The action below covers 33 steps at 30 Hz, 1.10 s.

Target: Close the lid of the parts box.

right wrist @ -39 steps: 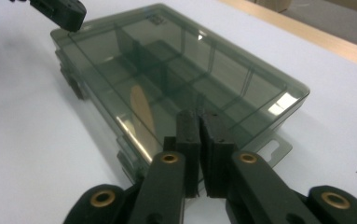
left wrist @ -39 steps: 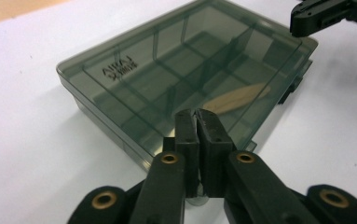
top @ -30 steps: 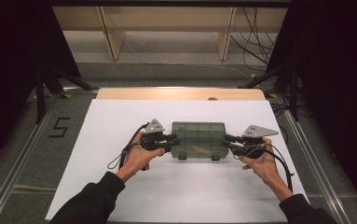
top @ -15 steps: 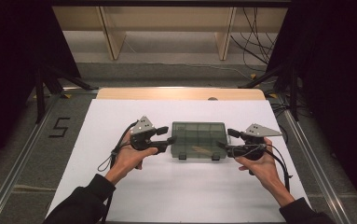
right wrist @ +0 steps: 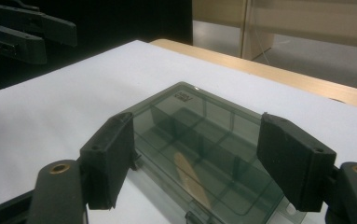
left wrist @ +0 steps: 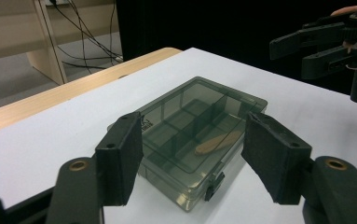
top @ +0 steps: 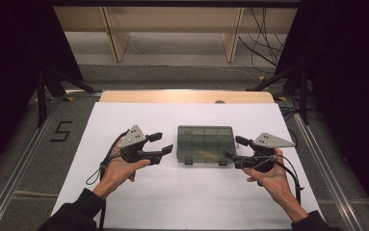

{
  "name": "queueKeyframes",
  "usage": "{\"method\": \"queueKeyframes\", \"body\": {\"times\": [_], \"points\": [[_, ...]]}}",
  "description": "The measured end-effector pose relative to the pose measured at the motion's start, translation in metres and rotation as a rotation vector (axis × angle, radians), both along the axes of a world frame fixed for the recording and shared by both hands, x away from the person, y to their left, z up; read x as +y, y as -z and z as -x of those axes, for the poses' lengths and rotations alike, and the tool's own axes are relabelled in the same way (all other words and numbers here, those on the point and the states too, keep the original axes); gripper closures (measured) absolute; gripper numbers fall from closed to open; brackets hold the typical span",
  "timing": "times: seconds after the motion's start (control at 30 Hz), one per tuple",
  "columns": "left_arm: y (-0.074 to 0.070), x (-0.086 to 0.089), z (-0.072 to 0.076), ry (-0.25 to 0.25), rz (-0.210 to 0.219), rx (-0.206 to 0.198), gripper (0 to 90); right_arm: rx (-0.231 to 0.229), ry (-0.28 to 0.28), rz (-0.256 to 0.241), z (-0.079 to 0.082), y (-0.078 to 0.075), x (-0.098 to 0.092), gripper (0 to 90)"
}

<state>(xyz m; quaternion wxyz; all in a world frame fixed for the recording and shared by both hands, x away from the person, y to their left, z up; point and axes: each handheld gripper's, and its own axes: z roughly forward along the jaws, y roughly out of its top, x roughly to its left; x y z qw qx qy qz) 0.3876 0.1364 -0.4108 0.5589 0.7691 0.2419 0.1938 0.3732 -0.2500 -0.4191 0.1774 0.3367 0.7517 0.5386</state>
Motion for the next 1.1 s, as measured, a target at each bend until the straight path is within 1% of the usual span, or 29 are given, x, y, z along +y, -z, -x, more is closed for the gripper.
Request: {"method": "queueKeyframes", "body": {"times": [0.03, 0.07, 0.1, 0.13, 0.17, 0.2, 0.23, 0.27, 0.33, 0.37, 0.4, 0.43, 0.47, 0.5, 0.53, 0.57, 0.6, 0.63, 0.67, 0.7, 0.73, 0.77, 0.8, 0.83, 0.87, 0.9, 0.93, 1.07, 1.1], "points": [[0.0, 0.002, 0.002, -0.004, 0.003, 0.002, 36.5, -0.001, 0.003, -0.008, 0.002, 0.0, 0.001, 27.4], [-0.001, 0.004, 0.004, -0.008, 0.008, -0.003, 35.5, 0.008, 0.003, 0.004, 0.004, -0.001, 0.0, 27.1], [-0.001, 0.008, 0.006, -0.009, 0.013, -0.016, 34.6, -0.003, 0.002, -0.012, 0.004, 0.0, 0.001, 27.1], [-0.001, 0.009, 0.008, -0.009, 0.02, -0.017, 33.7, 0.009, 0.003, -0.005, 0.007, -0.001, 0.001, 27.0], [-0.001, 0.012, 0.01, -0.008, 0.025, -0.021, 33.2, -0.005, 0.001, -0.027, 0.007, 0.0, 0.002, 26.7], [-0.001, 0.015, 0.012, -0.01, 0.029, -0.021, 32.8, 0.003, 0.005, -0.02, 0.009, -0.001, 0.002, 26.3], [-0.001, 0.017, 0.015, -0.013, 0.038, -0.014, 32.4, 0.008, 0.006, -0.015, 0.011, -0.001, 0.001, 25.8], [-0.001, 0.019, 0.017, -0.011, 0.034, -0.022, 32.3, 0.003, 0.001, -0.027, 0.012, 0.0, 0.002, 25.6], [0.0, 0.022, 0.021, -0.014, 0.036, -0.016, 32.1, 0.009, 0.004, -0.022, 0.015, 0.0, 0.003, 25.0], [0.001, 0.024, 0.022, -0.016, 0.029, -0.024, 32.0, 0.012, 0.004, -0.015, 0.016, 0.0, 0.004, 24.9], [0.001, 0.024, 0.023, -0.009, 0.033, -0.03, 31.9, 0.013, 0.001, -0.021, 0.018, -0.001, 0.004, 24.8], [0.001, 0.026, 0.024, -0.005, 0.019, -0.042, 31.9, 0.014, 0.005, -0.021, 0.019, -0.001, 0.005, 24.7], [0.002, 0.025, 0.027, -0.019, 0.033, -0.018, 31.8, 0.01, -0.001, -0.037, 0.02, -0.001, 0.006, 24.5], [0.002, 0.025, 0.029, -0.02, 0.042, -0.012, 31.7, 0.004, 0.003, -0.034, 0.022, -0.001, 0.006, 24.1], [0.002, 0.027, 0.03, -0.017, 0.033, -0.025, 31.5, 0.009, 0.003, -0.028, 0.024, -0.002, 0.006, 23.6], [0.001, 0.029, 0.028, 0.001, 0.013, -0.067, 30.9, 0.01, 0.001, -0.039, 0.025, -0.003, 0.007, 23.0], [0.002, 0.027, 0.034, -0.031, 0.049, -0.02, 30.5, 0.006, 0.008, -0.039, 0.027, -0.003, 0.007, 22.3], [0.002, 0.028, 0.034, -0.029, 0.047, -0.026, 29.7, -0.001, 0.008, -0.057, 0.028, -0.003, 0.007, 21.3], [0.002, 0.029, 0.035, -0.027, 0.039, -0.042, 29.2, 0.001, 0.007, -0.042, 0.029, -0.003, 0.007, 20.9], [0.002, 0.029, 0.037, -0.032, 0.046, -0.035, 28.9, -0.007, 0.007, -0.064, 0.03, -0.003, 0.008, 20.2], [0.001, 0.031, 0.035, -0.018, 0.028, -0.074, 28.7, -0.008, 0.011, -0.061, 0.031, -0.003, 0.007, 19.6], [0.002, 0.029, 0.039, -0.038, 0.053, -0.037, 28.2, -0.001, 0.015, -0.042, 0.032, -0.004, 0.006, 19.3], [0.002, 0.03, 0.039, -0.033, 0.051, -0.05, 28.2, -0.005, 0.015, -0.045, 0.032, -0.004, 0.006, 19.1], [0.002, 0.03, 0.04, -0.034, 0.051, -0.045, 28.2, -0.01, 0.015, -0.045, 0.033, -0.004, 0.006, 19.1], [0.002, 0.029, 0.041, -0.036, 0.06, -0.04, 28.2, -0.017, 0.014, -0.056, 0.034, -0.003, 0.007, 18.9], [0.002, 0.03, 0.042, -0.035, 0.055, -0.046, 28.2, -0.016, 0.014, -0.047, 0.035, -0.004, 0.007, 18.9], [0.002, 0.03, 0.043, -0.038, 0.058, -0.044, 28.2, -0.013, 0.014, -0.043, 0.036, -0.004, 0.007, 18.9], [0.004, 0.03, 0.046, -0.036, 0.062, -0.039, 27.9, -0.021, 0.002, -0.052, 0.04, -0.003, 0.01, 18.9], [0.004, 0.03, 0.048, -0.04, 0.063, -0.032, 27.8, -0.023, 0.0, -0.054, 0.041, -0.003, 0.01, 18.9]]}}
